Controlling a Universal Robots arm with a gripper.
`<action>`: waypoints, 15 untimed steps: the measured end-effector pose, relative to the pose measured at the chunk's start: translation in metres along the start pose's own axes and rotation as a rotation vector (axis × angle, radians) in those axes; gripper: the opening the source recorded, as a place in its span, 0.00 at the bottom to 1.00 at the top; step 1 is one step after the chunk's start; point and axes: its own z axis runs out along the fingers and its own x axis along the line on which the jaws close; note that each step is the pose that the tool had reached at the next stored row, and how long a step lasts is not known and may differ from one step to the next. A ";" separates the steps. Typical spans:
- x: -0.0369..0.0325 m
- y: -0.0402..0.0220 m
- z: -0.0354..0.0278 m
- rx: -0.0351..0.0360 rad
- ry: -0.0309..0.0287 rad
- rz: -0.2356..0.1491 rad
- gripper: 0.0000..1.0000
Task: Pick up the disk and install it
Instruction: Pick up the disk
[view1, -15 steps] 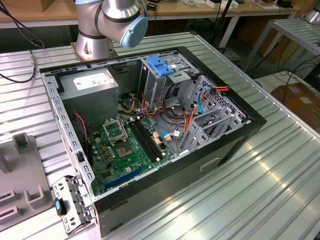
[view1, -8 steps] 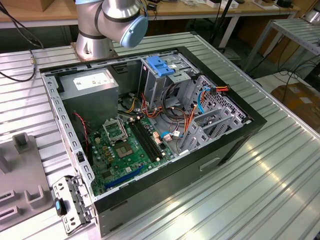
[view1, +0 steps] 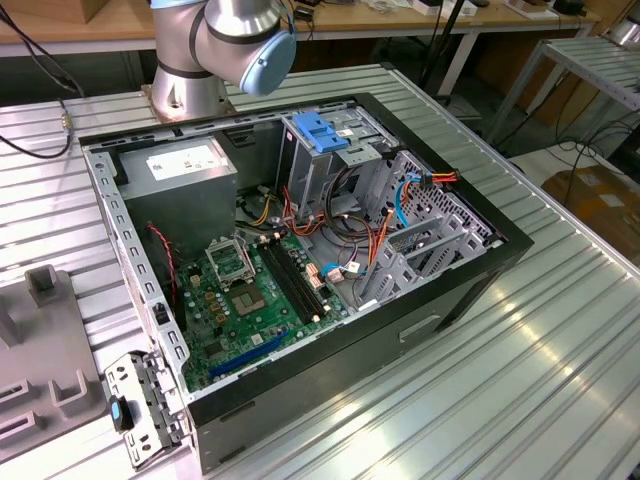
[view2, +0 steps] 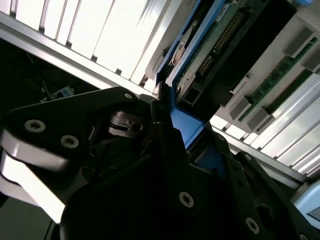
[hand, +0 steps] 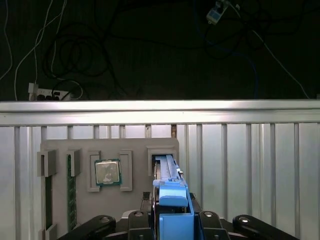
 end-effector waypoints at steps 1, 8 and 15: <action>0.0000 0.0000 -0.0012 0.0000 0.0000 0.000 0.37; -0.0002 0.0001 -0.0108 0.0000 0.0004 0.000 0.37; -0.0003 0.0002 -0.0189 0.0002 0.0160 0.000 0.37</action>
